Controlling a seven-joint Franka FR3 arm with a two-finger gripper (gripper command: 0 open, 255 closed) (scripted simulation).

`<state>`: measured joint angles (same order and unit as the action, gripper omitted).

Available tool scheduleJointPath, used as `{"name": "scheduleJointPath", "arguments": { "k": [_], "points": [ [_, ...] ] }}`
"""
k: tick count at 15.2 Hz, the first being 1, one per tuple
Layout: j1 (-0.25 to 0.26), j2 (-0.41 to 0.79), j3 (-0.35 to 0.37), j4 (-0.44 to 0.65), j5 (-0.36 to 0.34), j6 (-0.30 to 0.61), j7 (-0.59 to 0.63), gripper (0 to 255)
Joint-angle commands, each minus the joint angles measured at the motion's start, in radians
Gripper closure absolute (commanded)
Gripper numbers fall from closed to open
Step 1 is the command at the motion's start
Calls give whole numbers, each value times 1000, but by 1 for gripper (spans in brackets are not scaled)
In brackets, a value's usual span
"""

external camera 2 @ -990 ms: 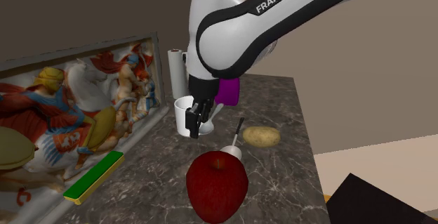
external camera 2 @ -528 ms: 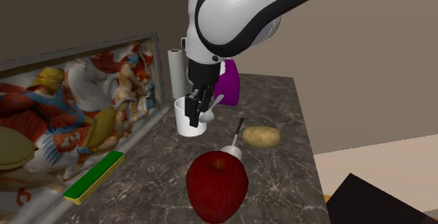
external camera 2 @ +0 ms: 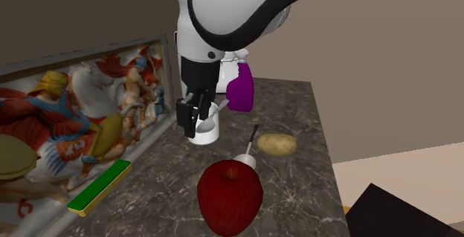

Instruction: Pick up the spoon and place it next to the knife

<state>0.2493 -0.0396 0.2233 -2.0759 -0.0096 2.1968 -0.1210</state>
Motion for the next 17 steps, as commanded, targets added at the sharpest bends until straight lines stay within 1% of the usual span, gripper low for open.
{"name": "scheduleJointPath", "arguments": {
  "k": [1, 8, 16, 17],
  "points": [
    [22, 11, 25, 16, -11, -6, 54, 255],
    [104, 78, 110, 96, -65, -29, 246, 255],
    [218, 213, 184, 261, -159, -87, 464, 255],
    [221, 216, 185, 265, -161, -88, 468, 255]
  ]
}}
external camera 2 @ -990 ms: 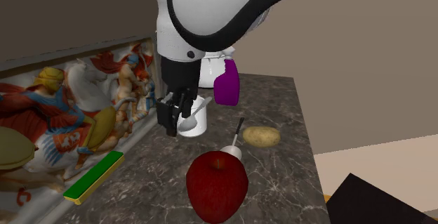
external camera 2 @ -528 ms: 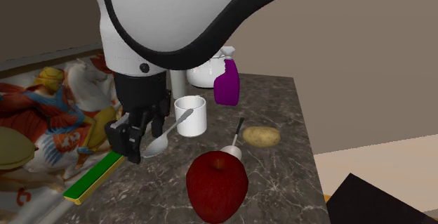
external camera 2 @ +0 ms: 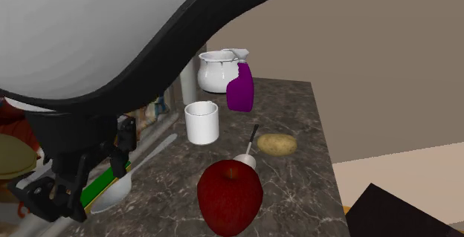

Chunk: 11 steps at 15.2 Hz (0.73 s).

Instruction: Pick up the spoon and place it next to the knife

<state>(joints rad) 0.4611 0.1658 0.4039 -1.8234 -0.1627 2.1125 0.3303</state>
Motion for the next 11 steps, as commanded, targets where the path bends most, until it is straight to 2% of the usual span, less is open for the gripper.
{"name": "scheduleJointPath", "arguments": {
  "k": [1, 11],
  "points": [
    [9, 15, 3, 4, -10, 8, 19, 255],
    [14, 61, -6, -75, -45, 128, 48, 255]
  ]
}}
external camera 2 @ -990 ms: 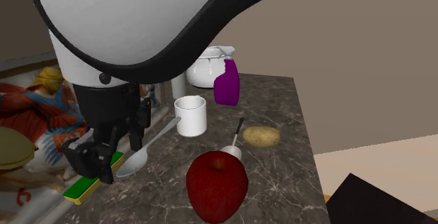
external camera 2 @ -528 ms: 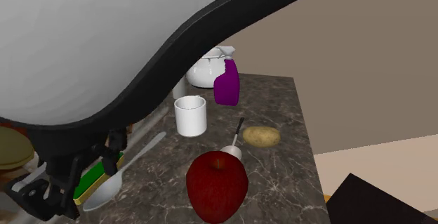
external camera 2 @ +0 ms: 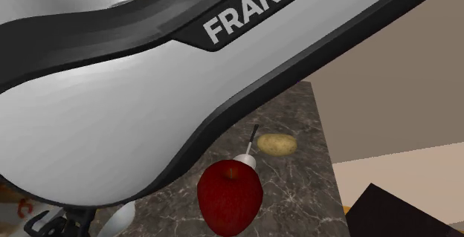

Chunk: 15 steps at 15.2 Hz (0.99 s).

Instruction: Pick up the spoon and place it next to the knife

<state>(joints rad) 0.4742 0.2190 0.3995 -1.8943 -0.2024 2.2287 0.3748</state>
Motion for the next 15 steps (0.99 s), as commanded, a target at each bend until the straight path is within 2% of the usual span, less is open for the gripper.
{"name": "scheduleJointPath", "arguments": {
  "k": [1, 8, 15],
  "points": [
    [2, 13, -2, -11, -9, 23, 7, 255],
    [10, 63, -15, -53, -47, 110, 37, 255],
    [10, 63, -15, -53, -46, 110, 37, 255]
  ]
}}
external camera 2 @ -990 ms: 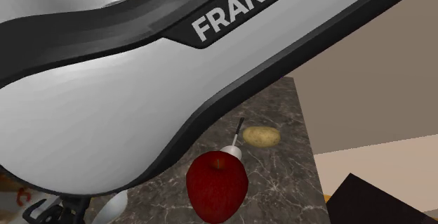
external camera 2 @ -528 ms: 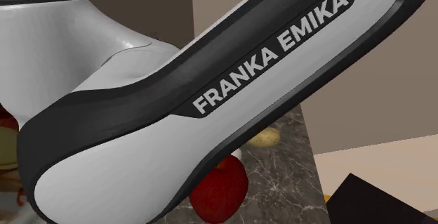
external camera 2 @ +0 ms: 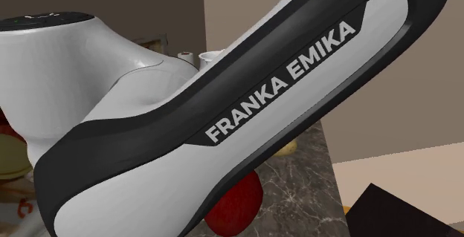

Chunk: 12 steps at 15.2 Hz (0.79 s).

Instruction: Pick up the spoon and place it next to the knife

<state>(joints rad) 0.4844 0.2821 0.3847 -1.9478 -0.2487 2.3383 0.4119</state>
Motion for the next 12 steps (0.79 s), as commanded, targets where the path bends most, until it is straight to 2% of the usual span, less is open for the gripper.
{"name": "scheduleJointPath", "arguments": {
  "k": [1, 2, 7, 11, 12],
  "points": [
    [0, 0, 0, 0, 0, 0, 0, 255],
    [0, 0, 0, 0, 0, 0, 0, 0],
    [0, 0, 0, 0, 0, 0, 0, 0],
    [-11, -81, 19, 25, 51, -98, -33, 0],
    [-11, -81, 19, 25, 51, -98, -33, 0]
  ]
}}
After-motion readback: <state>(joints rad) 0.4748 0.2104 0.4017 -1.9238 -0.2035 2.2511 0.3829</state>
